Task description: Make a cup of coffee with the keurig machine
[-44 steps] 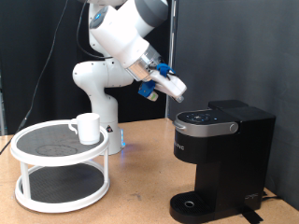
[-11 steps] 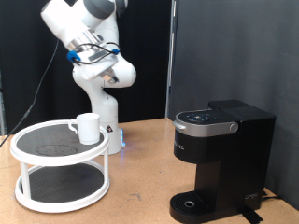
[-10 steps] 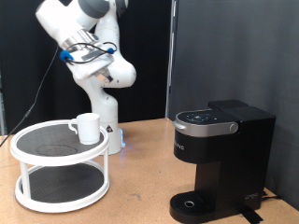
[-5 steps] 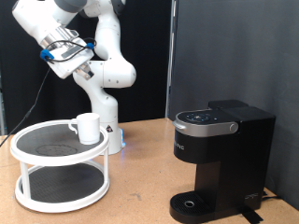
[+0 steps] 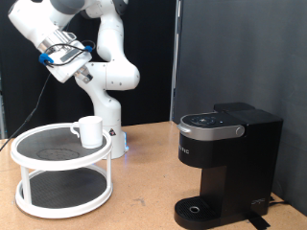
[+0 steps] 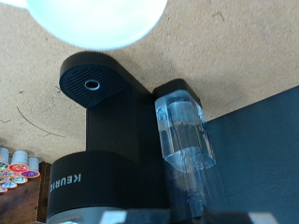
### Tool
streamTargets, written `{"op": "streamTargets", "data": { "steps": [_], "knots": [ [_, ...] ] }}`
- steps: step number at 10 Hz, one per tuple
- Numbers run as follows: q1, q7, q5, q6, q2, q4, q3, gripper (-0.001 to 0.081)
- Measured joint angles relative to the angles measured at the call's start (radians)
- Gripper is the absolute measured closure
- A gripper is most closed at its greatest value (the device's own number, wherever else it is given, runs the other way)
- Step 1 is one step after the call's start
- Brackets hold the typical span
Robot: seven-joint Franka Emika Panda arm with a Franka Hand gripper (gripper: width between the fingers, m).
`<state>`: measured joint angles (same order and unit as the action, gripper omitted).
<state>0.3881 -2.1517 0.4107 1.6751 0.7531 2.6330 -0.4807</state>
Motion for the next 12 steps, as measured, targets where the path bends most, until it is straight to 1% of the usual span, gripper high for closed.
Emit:
{"op": "streamTargets", "data": {
  "steps": [2, 3, 6, 8, 11, 12],
  "knots": [
    [0.011, 0.036, -0.022, -0.011, 0.000, -0.002, -0.045, 0.0806],
    [0.012, 0.042, -0.023, -0.007, 0.000, -0.003, -0.057, 0.0806],
    [0.012, 0.043, -0.028, -0.012, 0.000, -0.005, -0.065, 0.0806],
    [0.012, 0.063, -0.034, -0.019, -0.003, 0.002, -0.069, 0.0806],
    [0.011, 0.132, -0.093, -0.024, -0.044, 0.007, -0.084, 0.0806],
    [0.010, 0.155, -0.100, -0.024, -0.061, 0.006, -0.091, 0.0806]
  ]
}}
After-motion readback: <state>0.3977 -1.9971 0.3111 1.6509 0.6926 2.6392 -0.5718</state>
